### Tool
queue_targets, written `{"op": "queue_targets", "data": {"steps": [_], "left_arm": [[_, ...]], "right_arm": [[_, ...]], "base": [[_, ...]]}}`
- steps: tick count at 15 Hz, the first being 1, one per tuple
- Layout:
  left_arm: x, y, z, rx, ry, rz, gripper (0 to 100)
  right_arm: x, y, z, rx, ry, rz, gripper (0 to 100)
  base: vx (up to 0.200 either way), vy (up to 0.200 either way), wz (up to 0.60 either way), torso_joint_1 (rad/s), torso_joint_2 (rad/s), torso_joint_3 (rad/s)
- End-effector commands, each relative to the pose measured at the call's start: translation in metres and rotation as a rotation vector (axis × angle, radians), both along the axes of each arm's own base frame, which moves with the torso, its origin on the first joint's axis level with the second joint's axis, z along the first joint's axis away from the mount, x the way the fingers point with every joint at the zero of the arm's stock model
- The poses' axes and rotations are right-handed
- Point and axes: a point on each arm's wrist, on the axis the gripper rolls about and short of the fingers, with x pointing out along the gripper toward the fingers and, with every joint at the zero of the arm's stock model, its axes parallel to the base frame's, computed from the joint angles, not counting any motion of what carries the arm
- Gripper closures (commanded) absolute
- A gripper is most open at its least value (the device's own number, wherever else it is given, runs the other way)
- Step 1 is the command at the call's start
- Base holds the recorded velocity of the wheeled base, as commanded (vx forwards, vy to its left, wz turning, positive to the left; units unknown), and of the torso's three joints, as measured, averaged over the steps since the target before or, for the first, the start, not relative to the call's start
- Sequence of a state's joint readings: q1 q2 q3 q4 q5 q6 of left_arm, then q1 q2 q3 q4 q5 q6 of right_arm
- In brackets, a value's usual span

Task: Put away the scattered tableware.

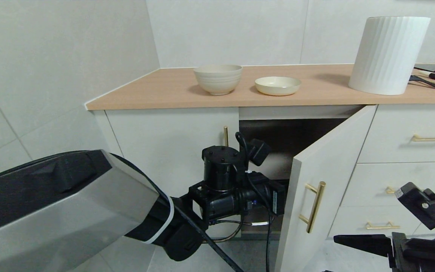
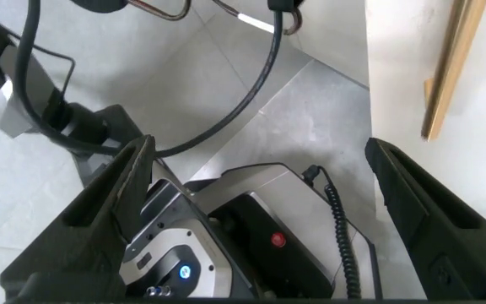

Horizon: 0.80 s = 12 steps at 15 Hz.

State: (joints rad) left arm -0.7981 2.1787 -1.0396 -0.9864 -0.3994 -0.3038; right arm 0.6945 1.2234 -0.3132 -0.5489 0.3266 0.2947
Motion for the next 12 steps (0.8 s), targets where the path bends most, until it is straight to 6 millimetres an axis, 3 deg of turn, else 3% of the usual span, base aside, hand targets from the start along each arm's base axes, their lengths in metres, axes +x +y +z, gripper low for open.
{"op": "queue_targets", "data": {"steps": [1, 7, 9, 12], "left_arm": [[0.001, -0.002, 0.001, -0.005, -0.005, -0.004, 100], [0.01, -0.013, -0.007, 0.001, -0.01, 0.032, 100], [0.004, -0.019, -0.005, -0.002, -0.013, 0.016, 100], [-0.028, -0.041, 0.007, -0.03, -0.03, -0.084, 100]], "right_arm": [[0.0, 0.0, 0.0, -0.001, 0.002, 0.001, 0], [-0.002, 0.0, 0.001, 0.005, -0.007, 0.007, 0], [-0.002, 0.0, 0.002, 0.006, -0.008, 0.011, 0], [-0.015, -0.006, 0.001, 0.035, -0.017, 0.072, 0]], "base": [[0.0, 0.0, 0.0, 0.0, 0.0, 0.0], [0.0, 0.0, 0.0, 0.0, 0.0, 0.0], [0.0, 0.0, 0.0, 0.0, 0.0, 0.0], [0.0, 0.0, 0.0, 0.0, 0.0, 0.0]]}}
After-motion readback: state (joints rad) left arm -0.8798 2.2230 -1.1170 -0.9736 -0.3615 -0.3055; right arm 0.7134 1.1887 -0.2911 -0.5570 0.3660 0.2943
